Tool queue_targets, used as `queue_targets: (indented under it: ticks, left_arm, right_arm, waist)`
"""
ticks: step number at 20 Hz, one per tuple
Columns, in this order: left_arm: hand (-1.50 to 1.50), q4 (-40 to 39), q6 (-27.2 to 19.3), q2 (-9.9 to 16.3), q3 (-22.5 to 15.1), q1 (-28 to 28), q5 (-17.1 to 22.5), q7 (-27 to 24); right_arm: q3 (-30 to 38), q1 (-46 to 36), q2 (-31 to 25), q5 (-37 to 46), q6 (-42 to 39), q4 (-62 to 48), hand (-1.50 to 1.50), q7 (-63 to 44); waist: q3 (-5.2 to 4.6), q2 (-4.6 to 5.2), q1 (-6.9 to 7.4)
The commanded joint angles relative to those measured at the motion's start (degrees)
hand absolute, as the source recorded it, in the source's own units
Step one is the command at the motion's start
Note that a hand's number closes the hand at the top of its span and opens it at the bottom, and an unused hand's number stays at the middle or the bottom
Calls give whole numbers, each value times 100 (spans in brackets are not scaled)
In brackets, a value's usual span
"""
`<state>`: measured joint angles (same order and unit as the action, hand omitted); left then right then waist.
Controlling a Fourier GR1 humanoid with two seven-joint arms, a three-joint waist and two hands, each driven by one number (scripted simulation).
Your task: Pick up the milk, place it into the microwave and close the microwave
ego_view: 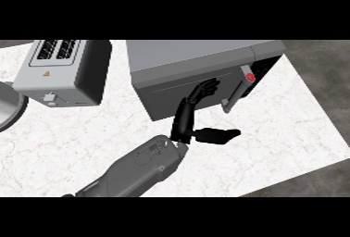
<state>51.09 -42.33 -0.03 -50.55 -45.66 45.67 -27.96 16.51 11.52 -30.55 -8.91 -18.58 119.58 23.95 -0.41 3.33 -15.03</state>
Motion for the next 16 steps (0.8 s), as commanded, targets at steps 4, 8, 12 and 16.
queue_targets:
  ticks: [4,8,12,16]
  left_arm:
    - [-150,-222,-246,3,318,-430,530,-168]
    - [-150,-352,-274,3,281,-487,662,-310]
    - [-150,-410,-212,3,221,-474,828,-503]
    - [-150,-458,-239,3,180,-552,967,-572]
  right_arm:
    - [169,-366,-220,225,136,-109,150,-77]
    - [226,-559,-320,254,151,-214,150,-80]
    - [242,-735,-388,261,189,-317,150,-196]
    - [214,-875,-407,247,178,-443,150,-163]
  waist:
    - [11,95,-16]
    - [16,145,-20]
    - [9,158,38]
    - [25,197,-13]
